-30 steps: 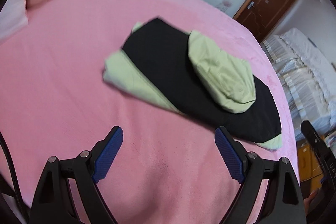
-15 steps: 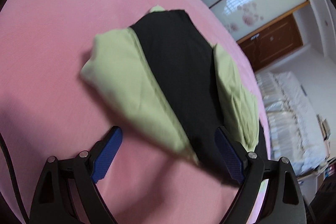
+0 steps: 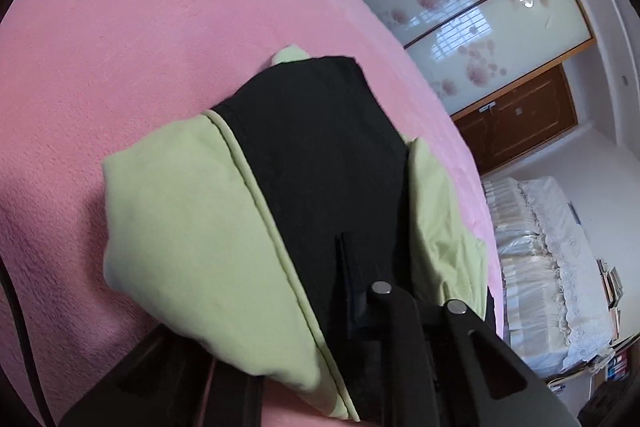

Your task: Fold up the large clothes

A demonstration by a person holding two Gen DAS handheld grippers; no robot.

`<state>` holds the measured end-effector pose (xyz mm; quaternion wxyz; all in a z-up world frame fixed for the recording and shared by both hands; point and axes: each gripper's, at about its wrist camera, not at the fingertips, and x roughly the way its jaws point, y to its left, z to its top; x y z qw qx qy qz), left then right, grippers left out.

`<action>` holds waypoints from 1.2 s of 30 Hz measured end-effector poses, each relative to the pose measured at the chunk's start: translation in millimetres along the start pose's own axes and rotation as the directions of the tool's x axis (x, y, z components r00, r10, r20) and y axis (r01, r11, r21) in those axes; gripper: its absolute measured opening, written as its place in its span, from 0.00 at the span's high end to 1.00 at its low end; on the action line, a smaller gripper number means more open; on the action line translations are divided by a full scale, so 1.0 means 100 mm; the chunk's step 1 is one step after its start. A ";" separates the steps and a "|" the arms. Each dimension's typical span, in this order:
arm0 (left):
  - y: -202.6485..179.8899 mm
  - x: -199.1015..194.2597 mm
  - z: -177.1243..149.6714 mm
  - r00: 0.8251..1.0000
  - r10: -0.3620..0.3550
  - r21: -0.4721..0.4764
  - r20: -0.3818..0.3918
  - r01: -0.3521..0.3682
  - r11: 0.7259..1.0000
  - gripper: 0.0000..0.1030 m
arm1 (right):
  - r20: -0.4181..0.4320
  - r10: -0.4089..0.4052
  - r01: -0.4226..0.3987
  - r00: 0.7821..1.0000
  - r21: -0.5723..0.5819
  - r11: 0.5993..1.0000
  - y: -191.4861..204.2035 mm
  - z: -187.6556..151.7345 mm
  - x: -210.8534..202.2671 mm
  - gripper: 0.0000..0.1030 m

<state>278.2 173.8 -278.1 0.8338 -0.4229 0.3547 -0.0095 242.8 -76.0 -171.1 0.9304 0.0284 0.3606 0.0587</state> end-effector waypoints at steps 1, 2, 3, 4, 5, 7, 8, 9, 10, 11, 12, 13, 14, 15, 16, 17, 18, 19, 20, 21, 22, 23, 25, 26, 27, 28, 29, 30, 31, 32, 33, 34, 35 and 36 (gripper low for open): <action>-0.07 -0.02 -0.02 1.000 0.007 0.033 0.020 -0.007 0.999 0.92 | 0.006 -0.013 0.013 1.000 -0.014 1.000 0.02 0.06 0.05 0.87; -0.12 -0.06 -0.03 0.999 0.013 0.063 0.038 -0.015 0.998 0.93 | 0.011 -0.028 0.029 1.000 -0.030 0.999 0.05 0.12 0.10 0.87; -0.17 -0.11 -0.05 0.998 0.016 0.091 0.055 -0.021 0.996 0.93 | 0.016 -0.032 0.033 0.999 -0.038 0.999 0.07 0.15 0.14 0.86; -0.22 -0.16 -0.06 0.998 0.013 0.112 0.069 -0.021 0.994 0.94 | 0.021 -0.031 0.032 0.999 -0.053 0.998 0.09 0.19 0.20 0.87; -0.30 -0.21 -0.06 0.996 0.006 0.138 0.087 -0.018 0.990 0.94 | 0.024 -0.033 0.035 0.999 -0.065 0.997 0.10 0.21 0.25 0.87; -0.42 -0.30 -0.07 0.993 -0.012 0.181 0.114 -0.009 0.983 0.94 | 0.008 -0.045 0.046 0.999 -0.085 0.995 0.13 0.22 0.42 0.87; -0.50 -0.34 -0.08 0.992 -0.019 0.203 0.126 -0.007 0.979 0.94 | -0.017 -0.050 0.048 0.999 -0.089 0.995 0.13 0.19 0.52 0.87; -0.60 -0.38 -0.09 0.990 -0.030 0.237 0.140 -0.004 0.972 0.95 | -0.075 -0.054 0.047 0.996 -0.093 0.995 0.12 0.12 0.68 0.87; -0.66 -0.43 -0.12 0.988 -0.038 0.262 0.147 -0.002 0.965 0.95 | -0.127 -0.050 0.039 0.991 -0.087 0.995 0.09 0.05 0.79 0.86; -0.77 -0.44 -0.15 0.989 -0.055 0.293 0.140 0.012 0.956 0.95 | -0.165 -0.040 0.028 0.985 -0.074 0.997 0.07 -0.03 0.88 0.86; -0.84 -0.47 -0.18 0.988 -0.065 0.315 0.137 0.018 0.949 0.95 | -0.151 -0.033 0.022 0.988 -0.076 0.997 0.05 -0.11 0.90 0.86; -0.96 -0.49 -0.23 0.987 -0.069 0.353 0.148 0.013 0.936 0.95 | -0.140 -0.031 0.020 0.990 -0.078 0.997 0.04 -0.14 0.88 0.86; -1.06 -0.52 -0.28 0.984 -0.075 0.389 0.160 0.007 0.921 0.95 | -0.135 -0.024 0.015 0.990 -0.068 0.998 0.02 -0.15 0.87 0.86; -1.20 -0.53 -0.33 0.981 -0.086 0.433 0.171 0.003 0.901 0.95 | -0.134 -0.006 0.001 0.991 -0.040 0.999 -0.02 -0.15 0.86 0.86; -1.32 -0.54 -0.38 0.980 -0.096 0.464 0.175 0.004 0.886 0.95 | -0.133 0.012 -0.014 0.991 -0.017 1.000 -0.06 -0.15 0.85 0.86; -1.41 -0.55 -0.41 0.979 -0.104 0.483 0.176 0.006 0.876 0.95 | -0.131 0.035 -0.034 0.991 0.010 0.999 -0.11 -0.15 0.85 0.86; -1.51 -0.55 -0.44 0.978 -0.116 0.506 0.171 0.014 0.863 0.95 | -0.126 0.066 -0.061 0.990 0.044 0.997 -0.17 -0.16 0.84 0.86; -1.63 -0.55 -0.49 0.978 -0.130 0.536 0.163 0.023 0.844 0.95 | -0.121 0.101 -0.092 0.987 0.083 0.992 -0.24 -0.16 0.84 0.86; -1.77 -0.54 -0.55 0.978 -0.139 0.572 0.158 0.024 0.820 0.95 | -0.115 0.145 -0.129 0.983 0.131 0.983 -0.34 -0.16 0.83 0.86; -1.90 -0.54 -0.61 0.977 -0.145 0.601 0.156 0.022 0.799 0.95 | -0.110 0.171 -0.153 0.979 0.161 0.975 -0.39 -0.16 0.84 0.86; -2.07 -0.52 -0.71 0.977 -0.154 0.650 0.146 0.022 0.760 0.95 | -0.102 0.214 -0.190 0.971 0.212 0.959 -0.49 -0.17 0.82 0.87; -2.18 -0.53 -0.78 0.977 -0.159 0.677 0.139 0.023 0.735 0.95 | -0.095 0.249 -0.219 0.964 0.251 0.943 -0.57 -0.18 0.80 0.87; -2.46 -0.49 -1.00 0.979 -0.177 0.746 0.103 0.042 0.664 0.95 | -0.081 0.319 -0.276 0.944 0.337 0.900 -0.77 -0.21 0.70 0.88; -2.55 -0.47 -1.08 0.980 -0.179 0.767 0.089 0.047 0.640 0.95 | -0.078 0.341 -0.291 0.937 0.368 0.883 -0.87 -0.24 0.63 0.88; -2.65 -0.45 -1.20 0.981 -0.180 0.793 0.069 0.056 0.607 0.95 | -0.075 0.351 -0.296 0.933 0.396 0.869 -0.99 -0.29 0.54 0.88; -2.76 -0.41 -1.34 0.983 -0.178 0.817 0.046 0.065 0.573 0.94 | -0.078 0.335 -0.275 0.939 0.416 0.867 -1.14 -0.34 0.42 0.88; -2.84 -0.36 -1.46 0.984 -0.174 0.836 0.022 0.078 0.544 0.94 | -0.081 0.315 -0.253 0.946 0.425 0.869 -1.26 -0.39 0.31 0.87; -2.94 -0.28 -1.59 0.986 -0.168 0.853 -0.004 0.092 0.514 0.94 | -0.074 0.282 -0.222 0.957 0.439 0.871 -1.45 -0.47 0.14 0.87; -3.02 -0.19 -1.78 0.987 -0.155 0.871 -0.037 0.108 0.479 0.94 | -0.073 0.250 -0.192 0.966 0.447 0.874 -1.58 -0.52 0.02 0.87; -3.08 -0.11 -1.92 0.989 -0.137 0.885 -0.061 0.117 0.450 0.94 | -0.078 0.211 -0.154 0.974 0.454 0.878 -1.71 -0.58 -0.09 0.87; -3.12 -0.01 -2.07 0.990 -0.111 0.898 -0.083 0.123 0.422 0.94 | -0.083 0.170 -0.113 0.982 0.461 0.880 -1.85 -0.64 -0.20 0.87; -3.14 0.10 -2.23 0.991 -0.075 0.910 -0.108 0.129 0.394 0.93 | -0.088 0.121 -0.066 0.989 0.469 0.881 -2.01 -0.70 -0.32 0.87; -3.15 0.19 -2.34 0.991 -0.046 0.917 -0.124 0.132 0.377 0.93 | -0.096 0.076 -0.022 0.992 0.472 0.882 -2.13 -0.74 -0.40 0.87; -3.14 0.30 -2.46 0.989 -0.012 0.922 -0.144 0.139 0.361 0.93 | -0.111 0.032 0.024 0.993 0.467 0.884 -2.22 -0.78 -0.45 0.87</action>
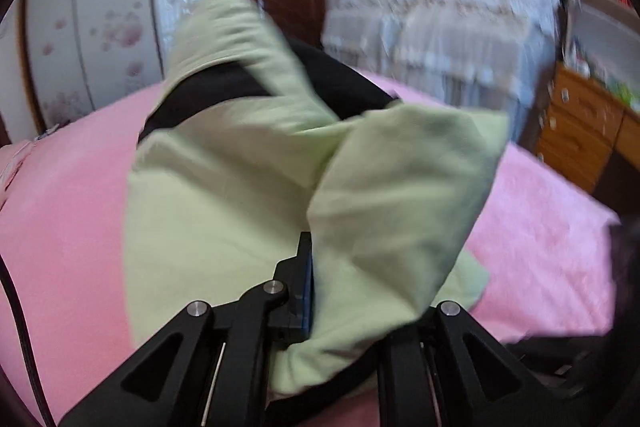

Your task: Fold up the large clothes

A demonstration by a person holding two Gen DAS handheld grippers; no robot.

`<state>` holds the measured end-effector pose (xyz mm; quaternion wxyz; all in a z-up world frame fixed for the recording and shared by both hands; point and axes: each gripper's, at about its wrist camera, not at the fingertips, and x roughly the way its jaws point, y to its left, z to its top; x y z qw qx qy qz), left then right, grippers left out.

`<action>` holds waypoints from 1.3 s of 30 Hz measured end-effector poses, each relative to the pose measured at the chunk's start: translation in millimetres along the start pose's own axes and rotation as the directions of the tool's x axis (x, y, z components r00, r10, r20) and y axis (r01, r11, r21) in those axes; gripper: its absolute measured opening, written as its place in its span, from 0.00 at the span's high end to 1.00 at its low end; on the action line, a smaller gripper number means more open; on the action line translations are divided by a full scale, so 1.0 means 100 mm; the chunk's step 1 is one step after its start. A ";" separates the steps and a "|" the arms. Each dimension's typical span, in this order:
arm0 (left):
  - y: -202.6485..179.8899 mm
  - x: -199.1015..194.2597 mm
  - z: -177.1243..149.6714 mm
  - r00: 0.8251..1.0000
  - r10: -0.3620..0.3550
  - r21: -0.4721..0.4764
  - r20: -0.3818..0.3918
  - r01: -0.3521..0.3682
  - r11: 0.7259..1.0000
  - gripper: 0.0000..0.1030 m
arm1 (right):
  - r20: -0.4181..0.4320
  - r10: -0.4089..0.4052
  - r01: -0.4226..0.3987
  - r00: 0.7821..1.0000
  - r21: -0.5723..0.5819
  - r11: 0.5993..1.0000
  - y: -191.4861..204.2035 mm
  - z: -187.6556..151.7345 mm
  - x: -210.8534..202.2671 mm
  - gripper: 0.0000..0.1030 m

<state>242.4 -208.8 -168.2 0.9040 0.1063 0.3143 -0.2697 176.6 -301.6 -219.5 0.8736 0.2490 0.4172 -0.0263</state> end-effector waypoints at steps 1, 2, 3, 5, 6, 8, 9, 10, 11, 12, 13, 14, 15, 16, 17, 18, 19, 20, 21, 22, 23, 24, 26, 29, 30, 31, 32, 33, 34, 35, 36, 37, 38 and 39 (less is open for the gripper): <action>-0.11 0.16 -0.08 0.998 -0.003 0.025 -0.056 0.005 1.000 0.93 | 0.007 -0.055 0.055 0.998 -0.004 0.998 -0.11 0.01 -0.05 0.87; -0.17 0.24 -0.14 0.996 -0.002 0.038 -0.091 0.005 0.999 0.93 | 0.011 -0.090 0.090 0.996 -0.004 0.996 -0.19 0.01 -0.07 0.87; -0.20 0.35 -0.20 0.991 0.002 0.044 -0.133 0.004 0.999 0.92 | 0.012 -0.120 0.120 0.993 0.001 0.993 -0.28 0.00 -0.08 0.87; -0.24 0.45 -0.30 0.986 0.023 0.045 -0.168 -0.015 0.999 0.92 | 0.008 -0.136 0.136 0.991 0.025 0.990 -0.41 0.00 -0.08 0.87; -0.26 0.46 -0.32 0.986 0.032 0.051 -0.165 -0.024 0.998 0.91 | 0.007 -0.133 0.133 0.991 0.041 0.990 -0.46 0.01 -0.07 0.87; -0.28 0.44 -0.32 0.986 0.039 0.053 -0.160 -0.030 0.998 0.91 | 0.010 -0.127 0.126 0.992 0.062 0.990 -0.52 0.03 -0.04 0.87; -0.32 0.44 -0.31 0.986 0.035 0.048 -0.164 -0.028 0.998 0.90 | 0.011 -0.125 0.124 0.992 0.067 0.990 -0.50 0.06 -0.02 0.87; -0.32 0.42 -0.30 0.985 0.030 0.038 -0.169 -0.023 0.999 0.85 | 0.016 -0.119 0.117 0.993 0.073 0.990 -0.50 0.06 -0.01 0.87; -0.35 0.44 -0.28 0.985 0.025 0.031 -0.171 -0.020 0.999 0.83 | 0.019 -0.113 0.111 0.993 0.074 0.991 -0.50 0.07 -0.01 0.87; -0.36 0.41 -0.27 0.985 0.004 0.013 -0.171 -0.002 1.000 0.75 | 0.023 -0.111 0.109 0.994 0.074 0.991 -0.50 0.09 -0.01 0.87; -0.39 0.35 -0.28 0.985 -0.013 -0.003 -0.171 0.012 1.000 0.69 | 0.029 -0.110 0.108 0.994 0.074 0.991 -0.48 0.12 -0.01 0.87; -0.36 0.32 -0.26 0.985 -0.024 -0.015 -0.171 0.021 1.000 0.66 | 0.032 -0.108 0.105 0.994 0.076 0.992 -0.49 0.16 0.00 0.87; -0.38 0.30 -0.19 0.984 -0.051 -0.032 -0.172 0.046 0.998 0.55 | 0.038 -0.106 0.103 0.994 0.077 0.992 -0.49 0.15 -0.05 0.87; -0.38 0.21 -0.18 0.981 -0.099 -0.062 -0.164 0.090 0.994 0.44 | 0.046 -0.110 0.106 0.993 0.077 0.991 -0.47 0.16 -0.08 0.87; -0.38 0.17 -0.14 0.981 -0.116 -0.076 -0.154 0.105 0.992 0.41 | 0.051 -0.111 0.107 0.992 0.077 0.991 -0.47 0.15 -0.12 0.87; -0.38 0.09 -0.13 0.982 -0.126 -0.089 -0.138 0.114 0.989 0.36 | 0.057 -0.107 0.103 0.993 0.079 0.992 -0.49 0.13 -0.19 0.87; -0.38 -0.02 -0.12 0.984 -0.131 -0.097 -0.117 0.120 0.988 0.32 | 0.062 -0.102 0.097 0.993 0.083 0.992 -0.50 0.15 -0.23 0.87; -0.36 -0.13 -0.11 0.988 -0.125 -0.104 -0.095 0.115 0.988 0.30 | 0.065 -0.098 0.092 0.993 0.084 0.992 -0.51 0.16 -0.26 0.87; -0.33 -0.23 -0.10 0.990 -0.112 -0.110 -0.081 0.103 0.989 0.25 | 0.067 -0.091 0.086 0.994 0.081 0.993 -0.50 0.19 -0.30 0.87; -0.28 -0.33 -0.10 0.994 -0.090 -0.120 -0.064 0.081 0.989 0.20 | 0.068 -0.084 0.078 0.994 0.079 0.994 -0.50 0.21 -0.32 0.85; -0.23 -0.41 -0.12 0.997 -0.068 -0.131 -0.048 0.061 0.989 0.19 | 0.067 -0.068 0.063 0.995 0.079 0.995 -0.48 0.24 -0.34 0.83; -0.16 -0.48 -0.13 0.998 -0.046 -0.144 -0.037 0.041 0.989 0.19 | 0.068 -0.039 0.034 0.997 0.081 0.996 -0.47 0.26 -0.38 0.81; 0.03 -0.56 -0.15 0.999 0.012 -0.183 -0.038 -0.019 0.983 0.19 | 0.069 0.007 -0.012 0.998 0.073 0.997 -0.43 0.29 -0.44 0.75; 0.39 -0.58 -0.27 0.994 0.081 -0.272 -0.067 -0.096 0.957 0.19 | 0.068 0.040 -0.042 0.997 0.032 0.999 -0.29 0.38 -0.48 0.65; 0.49 -0.54 -0.31 0.991 0.099 -0.299 -0.090 -0.122 0.947 0.19 | 0.061 0.052 -0.053 0.997 0.017 0.998 -0.26 0.41 -0.47 0.64; 0.58 -0.51 -0.36 0.987 0.111 -0.320 -0.112 -0.142 0.937 0.19 | 0.039 0.069 -0.069 0.997 0.004 0.998 -0.22 0.47 -0.43 0.63; 0.68 -0.46 -0.42 0.984 0.119 -0.343 -0.131 -0.158 0.926 0.19 | 0.021 0.075 -0.075 0.997 0.003 0.997 -0.19 0.49 -0.40 0.62; 0.77 -0.41 -0.47 0.982 0.122 -0.363 -0.147 -0.168 0.916 0.19 | 0.002 0.080 -0.080 0.997 0.001 0.997 -0.18 0.54 -0.34 0.59; 0.87 -0.38 -0.52 0.979 0.123 -0.387 -0.164 -0.179 0.905 0.19 | -0.020 0.077 -0.077 0.997 -0.006 0.997 -0.16 0.59 -0.27 0.55; 0.95 -0.35 -0.56 0.978 0.119 -0.403 -0.172 -0.180 0.897 0.19 | -0.036 0.068 -0.069 0.997 -0.014 0.998 -0.15 0.61 -0.21 0.54; 1.04 -0.32 -0.59 0.976 0.116 -0.422 -0.182 -0.184 0.888 0.19 | -0.057 0.055 -0.057 0.997 -0.022 0.998 -0.14 0.65 -0.14 0.53; 1.10 -0.31 -0.62 0.975 0.117 -0.433 -0.187 -0.188 0.881 0.19 | -0.084 0.053 -0.055 0.995 -0.024 0.998 -0.15 0.69 -0.07 0.53; 1.14 -0.28 -0.63 0.975 0.117 -0.438 -0.189 -0.190 0.879 0.19 | -0.107 0.064 -0.066 0.992 -0.020 0.998 -0.16 0.71 -0.01 0.53; 1.17 -0.27 -0.65 0.974 0.118 -0.442 -0.193 -0.194 0.876 0.19 | -0.138 0.080 -0.082 0.987 -0.009 0.997 -0.17 0.74 0.06 0.53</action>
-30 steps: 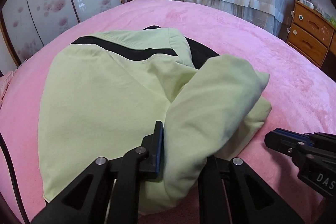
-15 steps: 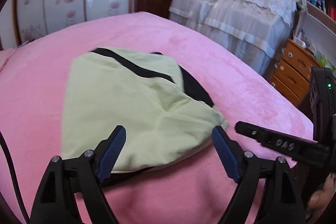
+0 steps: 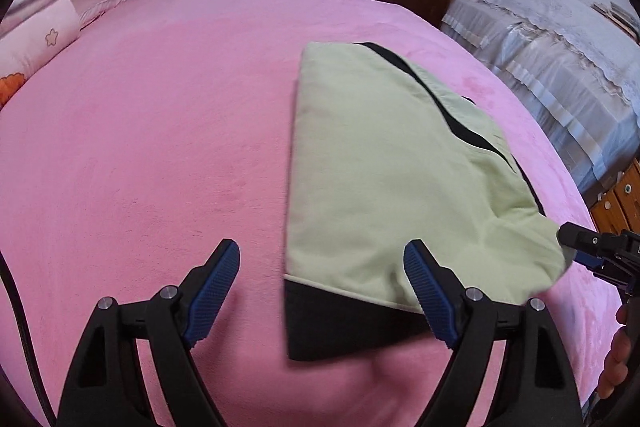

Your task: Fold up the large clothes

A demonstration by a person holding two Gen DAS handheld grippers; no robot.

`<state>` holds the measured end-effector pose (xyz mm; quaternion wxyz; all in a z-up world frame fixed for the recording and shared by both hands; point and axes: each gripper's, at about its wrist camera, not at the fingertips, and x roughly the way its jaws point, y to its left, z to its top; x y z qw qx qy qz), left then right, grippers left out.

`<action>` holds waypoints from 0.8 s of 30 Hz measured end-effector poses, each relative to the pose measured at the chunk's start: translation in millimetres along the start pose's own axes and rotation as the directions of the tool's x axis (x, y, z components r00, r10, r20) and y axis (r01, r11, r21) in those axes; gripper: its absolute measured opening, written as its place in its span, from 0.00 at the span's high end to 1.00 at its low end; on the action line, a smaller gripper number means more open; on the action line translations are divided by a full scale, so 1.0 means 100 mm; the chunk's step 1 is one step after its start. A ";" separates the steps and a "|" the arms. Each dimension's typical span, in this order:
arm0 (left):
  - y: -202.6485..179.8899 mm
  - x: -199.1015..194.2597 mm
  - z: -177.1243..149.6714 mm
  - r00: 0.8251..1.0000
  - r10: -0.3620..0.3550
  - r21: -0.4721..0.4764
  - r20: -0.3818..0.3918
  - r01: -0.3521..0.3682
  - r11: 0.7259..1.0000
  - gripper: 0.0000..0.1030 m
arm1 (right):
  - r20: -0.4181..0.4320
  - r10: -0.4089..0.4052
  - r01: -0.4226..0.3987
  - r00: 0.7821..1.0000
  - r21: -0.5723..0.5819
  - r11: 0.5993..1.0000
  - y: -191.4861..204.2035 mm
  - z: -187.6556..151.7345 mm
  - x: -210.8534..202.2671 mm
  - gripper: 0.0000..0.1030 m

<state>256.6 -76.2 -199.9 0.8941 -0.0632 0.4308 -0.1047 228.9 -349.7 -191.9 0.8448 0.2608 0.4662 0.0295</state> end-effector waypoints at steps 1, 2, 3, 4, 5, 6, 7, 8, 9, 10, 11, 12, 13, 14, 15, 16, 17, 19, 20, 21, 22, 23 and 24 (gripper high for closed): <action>0.04 0.04 0.00 1.000 0.000 -0.005 -0.005 0.000 1.000 0.19 | -0.016 0.012 -0.012 1.000 0.005 1.000 -0.02 0.02 0.04 0.53; 0.05 0.06 -0.01 1.000 -0.002 -0.006 -0.011 0.002 1.000 0.19 | -0.032 0.021 -0.021 0.999 0.007 1.000 -0.03 0.04 0.09 0.53; 0.08 0.11 -0.01 1.000 0.000 -0.012 -0.022 -0.001 1.000 0.19 | -0.049 0.019 -0.018 0.999 0.012 1.000 -0.05 0.05 0.13 0.53; 0.09 0.13 -0.03 1.000 -0.001 -0.015 -0.029 0.001 1.000 0.19 | -0.066 0.019 -0.018 0.998 0.017 1.000 -0.06 0.07 0.17 0.53; 0.09 0.17 -0.03 0.999 -0.007 -0.019 -0.037 0.006 1.000 0.19 | -0.081 0.026 -0.025 0.996 0.015 1.000 -0.05 0.09 0.21 0.53; 0.10 0.20 -0.04 0.999 -0.012 -0.029 -0.049 0.011 1.000 0.19 | -0.095 0.030 -0.029 0.995 0.012 1.000 -0.03 0.10 0.25 0.53; 0.11 0.22 -0.05 0.998 -0.019 -0.035 -0.052 0.017 0.999 0.19 | -0.107 0.017 -0.016 0.994 0.006 1.000 0.00 0.12 0.29 0.53; 0.11 0.23 -0.06 0.998 -0.026 -0.039 -0.053 0.023 0.999 0.19 | -0.111 0.002 -0.003 0.994 -0.008 1.000 0.03 0.13 0.31 0.53; 0.11 0.23 -0.06 0.998 -0.028 -0.042 -0.054 0.026 0.999 0.19 | -0.111 -0.012 0.009 0.994 -0.030 1.000 0.08 0.14 0.33 0.51; 0.10 0.23 -0.07 0.998 -0.029 -0.043 -0.053 0.027 0.999 0.19 | -0.107 -0.028 0.022 0.994 -0.062 0.998 0.14 0.14 0.35 0.51; 0.08 0.24 -0.06 0.998 -0.029 -0.039 -0.053 0.027 0.999 0.19 | -0.099 -0.050 0.039 0.994 -0.102 0.994 0.20 0.14 0.36 0.54; 0.06 0.24 -0.06 0.998 -0.026 -0.032 -0.055 0.024 0.999 0.19 | -0.084 -0.071 0.058 0.994 -0.144 0.988 0.26 0.14 0.36 0.65; 0.04 0.24 -0.06 0.998 -0.024 -0.027 -0.054 0.022 0.999 0.19 | -0.070 -0.105 0.089 0.992 -0.204 0.975 0.34 0.13 0.35 0.84; 0.01 0.24 -0.06 0.998 -0.023 -0.020 -0.054 0.022 1.000 0.19 | -0.061 -0.121 0.103 0.991 -0.235 0.967 0.37 0.13 0.33 0.90; -0.01 0.24 -0.06 0.998 -0.022 -0.013 -0.055 0.022 1.000 0.19 | -0.044 -0.120 0.105 0.992 -0.253 0.962 0.40 0.13 0.28 0.90; -0.04 0.22 -0.05 0.998 -0.025 -0.009 -0.054 0.024 1.000 0.19 | -0.007 -0.111 0.105 0.994 -0.266 0.958 0.42 0.14 0.17 0.91; -0.07 0.21 -0.04 0.998 -0.034 -0.006 -0.048 0.033 0.999 0.19 | 0.036 -0.086 0.093 0.996 -0.276 0.957 0.43 0.14 0.02 0.91; -0.10 0.17 -0.04 0.998 -0.054 -0.003 -0.031 0.054 0.999 0.19 | 0.112 -0.047 0.076 0.993 -0.273 0.959 0.40 0.10 -0.23 0.93; -0.13 0.16 -0.05 0.998 -0.063 0.001 -0.025 0.063 0.998 0.19 | 0.142 -0.033 0.070 0.989 -0.265 0.962 0.33 0.06 -0.31 0.94; -0.16 0.17 -0.07 0.997 -0.066 0.008 -0.028 0.066 0.998 0.19 | 0.149 -0.038 0.075 0.988 -0.256 0.964 0.26 0.03 -0.31 0.94; -0.18 0.20 -0.09 0.997 -0.063 0.015 -0.037 0.064 0.998 0.19 | 0.133 -0.070 0.099 0.989 -0.225 0.969 0.13 -0.01 -0.23 0.94; -0.21 0.25 -0.11 0.997 -0.059 0.025 -0.053 0.061 0.998 0.19 | 0.104 -0.100 0.118 0.990 -0.188 0.975 -0.02 -0.05 -0.12 0.95; -0.23 0.31 -0.15 0.996 -0.059 0.035 -0.067 0.061 0.998 0.19 | 0.071 -0.128 0.138 0.989 -0.154 0.978 -0.16 -0.10 0.02 0.96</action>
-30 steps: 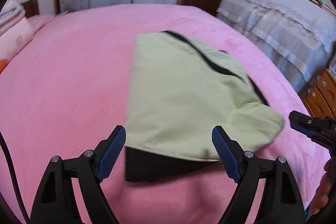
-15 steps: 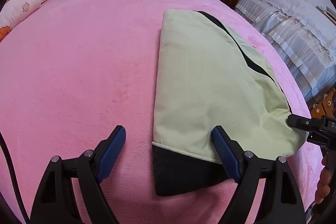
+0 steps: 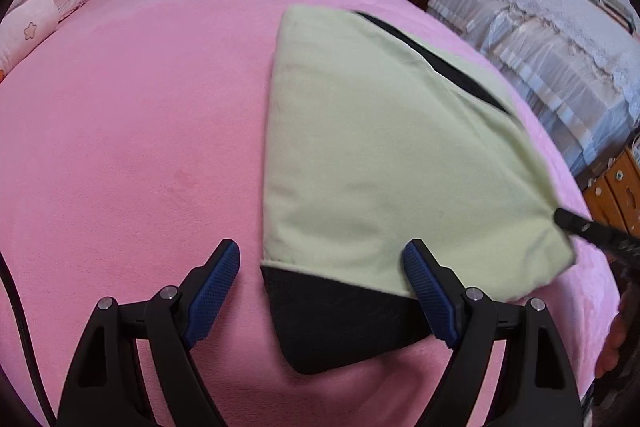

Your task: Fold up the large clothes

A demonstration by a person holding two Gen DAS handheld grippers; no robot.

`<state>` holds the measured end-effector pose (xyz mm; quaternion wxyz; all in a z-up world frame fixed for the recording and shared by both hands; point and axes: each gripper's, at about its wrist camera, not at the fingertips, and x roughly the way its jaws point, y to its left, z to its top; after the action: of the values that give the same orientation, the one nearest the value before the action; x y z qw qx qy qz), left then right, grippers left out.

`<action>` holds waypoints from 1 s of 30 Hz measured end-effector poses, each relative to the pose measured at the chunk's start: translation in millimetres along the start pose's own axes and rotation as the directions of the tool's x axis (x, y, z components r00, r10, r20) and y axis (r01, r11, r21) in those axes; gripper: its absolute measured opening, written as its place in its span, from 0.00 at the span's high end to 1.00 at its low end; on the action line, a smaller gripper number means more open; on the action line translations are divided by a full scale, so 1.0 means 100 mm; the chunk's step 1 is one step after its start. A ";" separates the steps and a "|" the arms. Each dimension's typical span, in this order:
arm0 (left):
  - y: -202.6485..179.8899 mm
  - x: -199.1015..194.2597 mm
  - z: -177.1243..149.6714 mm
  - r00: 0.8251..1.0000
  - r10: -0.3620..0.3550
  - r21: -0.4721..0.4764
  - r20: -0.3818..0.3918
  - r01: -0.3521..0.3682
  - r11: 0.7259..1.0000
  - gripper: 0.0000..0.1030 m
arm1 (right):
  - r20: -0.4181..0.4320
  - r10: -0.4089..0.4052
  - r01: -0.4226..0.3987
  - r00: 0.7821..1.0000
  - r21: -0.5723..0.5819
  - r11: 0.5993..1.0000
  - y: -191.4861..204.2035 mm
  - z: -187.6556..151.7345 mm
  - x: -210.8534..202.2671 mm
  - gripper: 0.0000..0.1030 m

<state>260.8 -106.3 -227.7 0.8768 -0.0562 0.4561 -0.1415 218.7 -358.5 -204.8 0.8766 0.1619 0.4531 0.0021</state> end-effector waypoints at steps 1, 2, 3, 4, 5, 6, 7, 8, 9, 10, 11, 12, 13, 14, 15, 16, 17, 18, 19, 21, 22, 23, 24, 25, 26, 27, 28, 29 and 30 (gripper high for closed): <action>-0.01 0.05 -0.03 1.000 -0.005 0.003 -0.011 0.005 1.000 0.19 | -0.034 -0.012 0.014 0.999 0.039 0.999 -0.13 -0.09 0.14 0.96; -0.01 0.08 -0.05 1.000 -0.013 0.000 -0.016 0.013 1.000 0.19 | -0.046 -0.005 0.008 0.999 0.069 0.998 -0.20 -0.15 0.20 0.96; -0.01 0.10 -0.05 0.999 -0.023 0.000 -0.022 0.023 1.000 0.19 | -0.042 0.014 -0.010 0.999 0.104 0.995 -0.26 -0.20 0.23 0.96; -0.01 0.11 -0.05 0.999 -0.027 0.003 -0.023 0.027 1.000 0.19 | -0.034 0.012 -0.008 0.999 0.110 0.994 -0.26 -0.20 0.23 0.96; -0.02 0.10 -0.04 0.999 -0.025 0.008 -0.025 0.026 1.000 0.19 | -0.032 0.002 0.002 0.999 0.111 0.994 -0.25 -0.20 0.23 0.94; -0.03 0.09 -0.01 0.999 -0.023 0.016 -0.034 0.024 1.000 0.19 | -0.032 -0.004 0.008 0.999 0.116 0.993 -0.25 -0.19 0.23 0.92; -0.04 0.07 0.01 0.999 -0.021 0.024 -0.042 0.022 0.999 0.19 | -0.033 -0.013 0.017 0.999 0.111 0.994 -0.22 -0.17 0.19 0.87; -0.06 0.04 0.05 0.998 -0.020 0.042 -0.053 0.023 0.999 0.19 | -0.035 -0.037 0.041 0.999 0.098 0.994 -0.17 -0.15 0.15 0.83; -0.08 -0.01 0.11 0.998 -0.028 0.061 -0.059 0.032 0.998 0.19 | -0.034 -0.066 0.069 0.997 0.080 0.994 -0.14 -0.08 0.08 0.75; -0.10 -0.05 0.15 0.998 -0.040 0.077 -0.058 0.045 0.996 0.19 | -0.017 -0.076 0.077 0.997 0.066 0.995 -0.08 -0.02 -0.01 0.69; -0.12 -0.12 0.21 0.997 -0.053 0.096 -0.050 0.058 0.994 0.19 | 0.008 -0.057 0.057 0.998 0.060 0.997 -0.07 0.04 -0.10 0.67; -0.12 -0.19 0.30 0.997 -0.065 0.114 -0.038 0.068 0.991 0.19 | 0.035 -0.027 0.025 0.999 0.056 0.998 -0.04 0.11 -0.19 0.63; -0.12 -0.25 0.34 0.997 -0.071 0.126 -0.029 0.074 0.989 0.19 | 0.057 -0.003 -0.001 0.998 0.056 0.998 -0.03 0.20 -0.26 0.60; -0.12 -0.28 0.45 0.997 -0.079 0.139 -0.020 0.081 0.987 0.19 | 0.069 0.008 -0.012 0.998 0.057 0.998 0.00 0.27 -0.29 0.58; -0.11 -0.29 0.54 0.997 -0.082 0.141 -0.015 0.083 0.987 0.19 | 0.078 0.016 -0.021 0.997 0.059 0.998 0.00 0.36 -0.30 0.54; -0.08 -0.28 0.68 0.996 -0.086 0.136 -0.014 0.087 0.987 0.19 | 0.083 0.022 -0.027 0.996 0.062 0.998 0.01 0.47 -0.27 0.53; -0.05 -0.24 0.76 0.995 -0.094 0.129 -0.017 0.095 0.987 0.19 | 0.080 0.032 -0.037 0.996 0.064 0.997 0.01 0.57 -0.21 0.53; -0.01 -0.19 0.88 0.994 -0.108 0.121 -0.018 0.110 0.987 0.19 | 0.073 0.038 -0.043 0.997 0.066 0.997 0.03 0.64 -0.15 0.53; 0.03 -0.11 0.98 0.994 -0.107 0.114 -0.023 0.109 0.988 0.19 | 0.061 0.037 -0.042 0.997 0.072 0.997 0.03 0.74 -0.04 0.53; 0.10 0.05 1.12 0.994 -0.103 0.109 -0.041 0.107 0.988 0.19 | 0.031 0.033 -0.035 0.999 0.087 0.996 0.01 0.92 0.19 0.53; 0.12 0.14 1.19 0.993 -0.109 0.105 -0.047 0.113 0.988 0.19 | 0.016 0.030 -0.031 0.999 0.101 0.994 0.00 1.00 0.31 0.53; 0.14 0.22 1.23 0.993 -0.108 0.101 -0.050 0.112 0.989 0.19 | 0.004 0.033 -0.033 0.999 0.114 0.993 -0.01 1.07 0.40 0.53; 0.17 0.32 1.29 0.993 -0.106 0.090 -0.056 0.111 0.990 0.19 | -0.004 0.037 -0.036 0.999 0.128 0.991 -0.03 1.12 0.49 0.53; 0.19 0.39 1.31 0.992 -0.108 0.077 -0.063 0.113 0.991 0.19 | -0.014 0.042 -0.039 0.999 0.143 0.989 -0.05 1.18 0.59 0.53; 0.22 0.46 1.33 0.991 -0.111 0.064 -0.071 0.116 0.991 0.19 | -0.021 0.046 -0.042 0.999 0.150 0.988 -0.02 1.20 0.64 0.53; 0.23 0.53 1.37 0.990 -0.117 0.050 -0.073 0.121 0.991 0.19 | -0.031 0.050 -0.045 0.998 0.154 0.987 -0.03 1.25 0.71 0.53; 0.20 0.60 1.40 0.990 -0.122 0.044 -0.074 0.125 0.991 0.19 | -0.040 0.049 -0.042 0.998 0.154 0.987 -0.02 1.28 0.80 0.53; 0.19 0.65 1.42 0.989 -0.123 0.040 -0.077 0.126 0.991 0.19 | -0.051 0.050 -0.042 0.997 0.150 0.988 -0.01 1.30 0.87 0.53; 0.18 0.71 1.44 0.990 -0.120 0.034 -0.080 0.123 0.992 0.19 | -0.067 0.055 -0.045 0.996 0.139 0.989 0.01 1.32 0.93 0.55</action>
<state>420.1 -114.8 -204.3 0.8490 -0.0610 0.4829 -0.2056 378.5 -380.2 -207.8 0.8465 0.2329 0.4787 -0.0015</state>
